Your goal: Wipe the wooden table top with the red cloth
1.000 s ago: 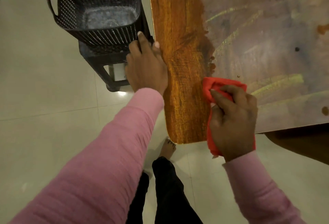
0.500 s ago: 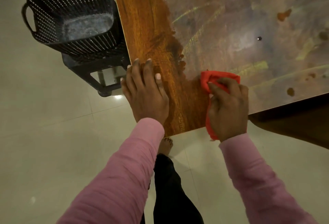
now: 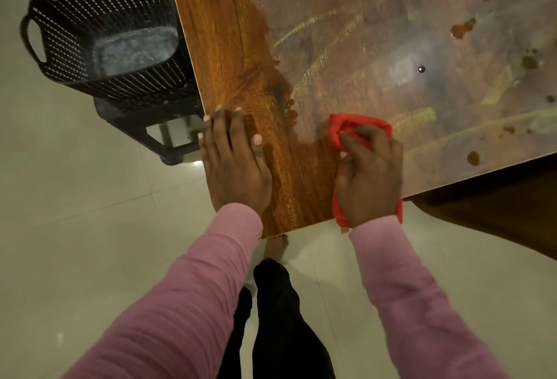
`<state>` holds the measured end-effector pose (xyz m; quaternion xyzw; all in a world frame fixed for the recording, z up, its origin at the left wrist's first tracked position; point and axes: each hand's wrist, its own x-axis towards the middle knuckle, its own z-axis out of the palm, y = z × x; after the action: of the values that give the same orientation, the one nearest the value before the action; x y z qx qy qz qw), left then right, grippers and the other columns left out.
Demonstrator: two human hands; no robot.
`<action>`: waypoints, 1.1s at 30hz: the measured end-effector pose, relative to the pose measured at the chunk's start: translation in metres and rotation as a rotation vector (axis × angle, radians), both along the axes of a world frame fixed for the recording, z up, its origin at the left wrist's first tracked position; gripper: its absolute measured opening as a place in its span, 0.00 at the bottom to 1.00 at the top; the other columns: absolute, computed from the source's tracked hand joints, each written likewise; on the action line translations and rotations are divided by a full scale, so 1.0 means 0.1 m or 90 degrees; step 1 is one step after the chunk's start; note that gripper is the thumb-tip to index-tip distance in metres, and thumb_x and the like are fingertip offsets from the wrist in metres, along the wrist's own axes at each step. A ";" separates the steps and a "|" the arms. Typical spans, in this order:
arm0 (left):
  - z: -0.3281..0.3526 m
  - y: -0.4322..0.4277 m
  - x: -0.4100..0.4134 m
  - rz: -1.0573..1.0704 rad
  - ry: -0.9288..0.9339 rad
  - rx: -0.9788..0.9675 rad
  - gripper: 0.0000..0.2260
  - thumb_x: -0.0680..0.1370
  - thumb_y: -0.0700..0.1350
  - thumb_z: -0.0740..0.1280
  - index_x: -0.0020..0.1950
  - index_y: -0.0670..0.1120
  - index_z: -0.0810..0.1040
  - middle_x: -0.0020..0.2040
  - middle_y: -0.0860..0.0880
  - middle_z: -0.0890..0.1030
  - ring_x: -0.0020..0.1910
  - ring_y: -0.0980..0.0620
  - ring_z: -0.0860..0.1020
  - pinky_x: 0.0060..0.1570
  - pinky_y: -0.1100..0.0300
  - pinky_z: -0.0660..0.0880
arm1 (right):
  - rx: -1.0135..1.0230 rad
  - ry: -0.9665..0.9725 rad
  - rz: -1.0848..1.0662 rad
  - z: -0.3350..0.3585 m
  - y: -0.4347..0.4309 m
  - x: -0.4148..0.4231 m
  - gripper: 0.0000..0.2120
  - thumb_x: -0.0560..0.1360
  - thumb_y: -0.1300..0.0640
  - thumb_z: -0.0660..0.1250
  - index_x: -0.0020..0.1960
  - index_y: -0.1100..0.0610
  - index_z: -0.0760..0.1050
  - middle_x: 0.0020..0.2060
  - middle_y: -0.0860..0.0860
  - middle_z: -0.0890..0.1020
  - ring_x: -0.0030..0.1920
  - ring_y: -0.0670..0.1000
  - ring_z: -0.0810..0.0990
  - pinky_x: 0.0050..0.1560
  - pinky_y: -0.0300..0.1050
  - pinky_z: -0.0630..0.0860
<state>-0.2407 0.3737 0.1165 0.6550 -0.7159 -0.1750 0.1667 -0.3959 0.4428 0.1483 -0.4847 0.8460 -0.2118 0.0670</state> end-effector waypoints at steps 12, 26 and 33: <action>0.02 -0.01 -0.01 0.037 0.019 0.006 0.21 0.83 0.52 0.48 0.73 0.45 0.62 0.76 0.43 0.59 0.76 0.43 0.54 0.75 0.46 0.48 | 0.016 0.051 0.033 -0.05 0.17 -0.27 0.16 0.74 0.62 0.60 0.59 0.57 0.80 0.58 0.56 0.78 0.55 0.62 0.72 0.53 0.58 0.74; 0.05 -0.02 0.00 0.015 0.020 0.022 0.23 0.82 0.52 0.47 0.74 0.44 0.62 0.76 0.42 0.59 0.76 0.43 0.53 0.75 0.46 0.48 | 0.023 -0.002 -0.004 0.02 0.09 -0.08 0.17 0.71 0.67 0.65 0.57 0.57 0.81 0.55 0.55 0.78 0.56 0.59 0.71 0.54 0.58 0.74; 0.16 -0.25 0.00 0.014 0.032 0.014 0.22 0.83 0.52 0.46 0.74 0.45 0.63 0.76 0.43 0.59 0.76 0.43 0.52 0.75 0.48 0.45 | 0.087 0.055 0.091 0.07 -0.31 0.44 0.17 0.73 0.55 0.62 0.60 0.55 0.79 0.60 0.53 0.77 0.57 0.59 0.72 0.56 0.52 0.68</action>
<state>-0.2407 0.3491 0.1329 0.6599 -0.7024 -0.1973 0.1796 -0.3516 0.4114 0.1551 -0.5469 0.8238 -0.1270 0.0780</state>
